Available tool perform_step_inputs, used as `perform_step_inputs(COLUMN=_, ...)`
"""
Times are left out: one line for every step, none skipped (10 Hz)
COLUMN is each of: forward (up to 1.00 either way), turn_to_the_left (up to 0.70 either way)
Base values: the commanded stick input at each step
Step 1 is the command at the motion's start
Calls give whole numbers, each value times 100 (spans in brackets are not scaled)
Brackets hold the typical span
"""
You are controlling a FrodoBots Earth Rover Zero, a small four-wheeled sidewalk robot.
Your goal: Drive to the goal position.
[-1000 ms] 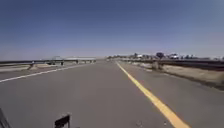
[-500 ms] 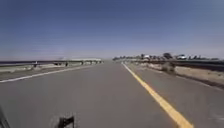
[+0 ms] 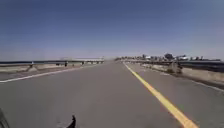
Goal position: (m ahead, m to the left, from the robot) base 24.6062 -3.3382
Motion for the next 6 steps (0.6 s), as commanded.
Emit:
perform_step_inputs(forward=100, turn_to_the_left=0)
perform_step_inputs(forward=100, turn_to_the_left=0)
perform_step_inputs(forward=100, turn_to_the_left=0)
perform_step_inputs(forward=100, turn_to_the_left=0)
perform_step_inputs(forward=100, turn_to_the_left=0)
perform_step_inputs(forward=100, turn_to_the_left=0)
